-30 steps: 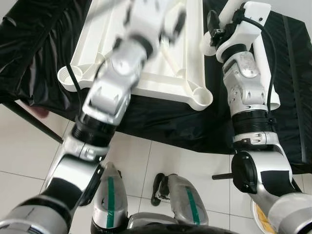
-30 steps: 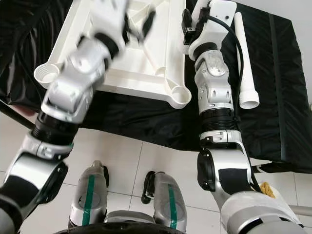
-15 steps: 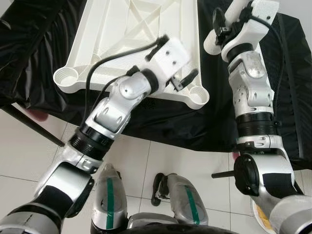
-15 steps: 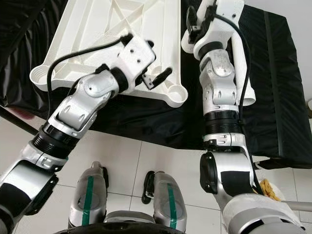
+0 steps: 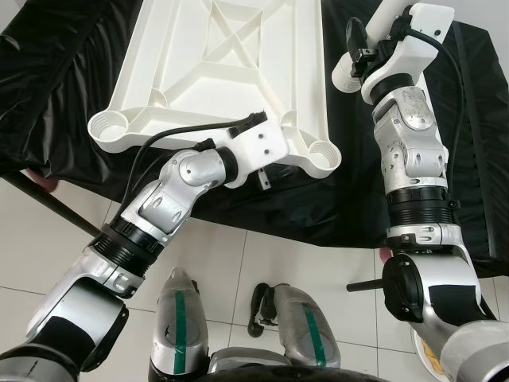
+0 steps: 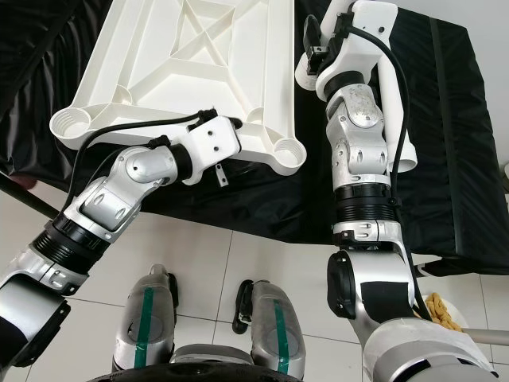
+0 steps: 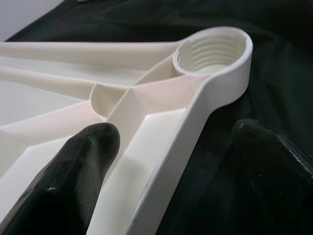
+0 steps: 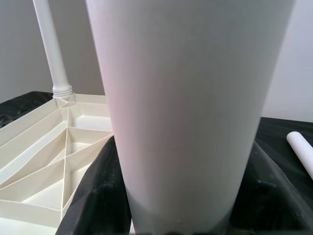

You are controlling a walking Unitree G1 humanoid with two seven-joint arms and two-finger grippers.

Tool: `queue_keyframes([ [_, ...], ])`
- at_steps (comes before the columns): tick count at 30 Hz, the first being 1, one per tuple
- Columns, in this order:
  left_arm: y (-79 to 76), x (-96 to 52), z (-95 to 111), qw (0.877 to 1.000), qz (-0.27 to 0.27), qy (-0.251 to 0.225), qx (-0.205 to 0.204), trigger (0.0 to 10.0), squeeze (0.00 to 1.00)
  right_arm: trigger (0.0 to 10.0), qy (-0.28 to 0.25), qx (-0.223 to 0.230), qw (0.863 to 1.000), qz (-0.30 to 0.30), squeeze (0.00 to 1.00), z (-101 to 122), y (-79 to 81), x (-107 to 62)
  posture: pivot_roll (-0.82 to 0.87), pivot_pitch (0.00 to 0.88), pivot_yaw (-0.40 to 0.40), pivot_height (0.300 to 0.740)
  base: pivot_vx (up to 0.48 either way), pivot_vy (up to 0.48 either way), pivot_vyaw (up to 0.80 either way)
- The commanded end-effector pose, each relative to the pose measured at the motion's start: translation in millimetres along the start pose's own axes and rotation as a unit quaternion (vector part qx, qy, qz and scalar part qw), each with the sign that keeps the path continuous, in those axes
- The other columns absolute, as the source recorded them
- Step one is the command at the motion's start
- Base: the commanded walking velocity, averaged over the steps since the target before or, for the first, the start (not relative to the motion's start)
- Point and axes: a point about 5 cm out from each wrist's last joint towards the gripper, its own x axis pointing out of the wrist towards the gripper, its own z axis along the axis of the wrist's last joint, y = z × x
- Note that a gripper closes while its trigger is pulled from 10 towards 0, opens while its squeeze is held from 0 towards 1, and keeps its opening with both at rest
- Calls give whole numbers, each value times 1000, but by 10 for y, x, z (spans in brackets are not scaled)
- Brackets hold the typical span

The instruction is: Building children table

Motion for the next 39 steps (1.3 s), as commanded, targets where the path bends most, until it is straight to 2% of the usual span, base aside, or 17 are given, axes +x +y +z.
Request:
queue_keyframes([
  [1, -17, 38, -10, 1000, 7, 6, 11, 10000, 0, 10000, -5, -1, 1000, -13, 0, 32, -71, -19, 91, 45, -83, 740, 0, 0, 0],
  [10, 154, 175, -81, 997, 70, 40, -3, 10000, 0, 10000, -5, 1, 1000, -28, 0, 42, -120, -52, 72, 68, -70, 740, 0, 0, 0],
  [16, 200, 217, -92, 995, 83, 49, -8, 10000, 0, 10000, -5, 1, 999, -31, 0, 48, -133, -58, 68, 72, -68, 740, 0, 0, 0],
  [18, 284, 297, -44, 993, 107, 52, -12, 10000, 0, 10000, -5, 2, 999, -38, 0, 61, -148, -69, 59, 76, -62, 740, 0, 0, 0],
  [25, 334, 384, 9, 991, 126, 50, -10, 10000, 0, 10000, -6, 2, 999, -43, 0, 72, -168, -97, 49, 89, -58, 740, 0, 0, 0],
  [35, 423, 442, 45, 986, 160, 51, -15, 10000, 0, 10000, 3, 7, 999, -36, 0, 54, -134, -116, 53, 95, -63, 740, 0, 0, 0],
  [39, 492, 445, 21, 979, 191, 62, -23, 10000, 0, 10000, 14, 14, 1000, -22, 0, 26, -93, -153, 54, 97, -65, 740, 0, 0, 0],
])
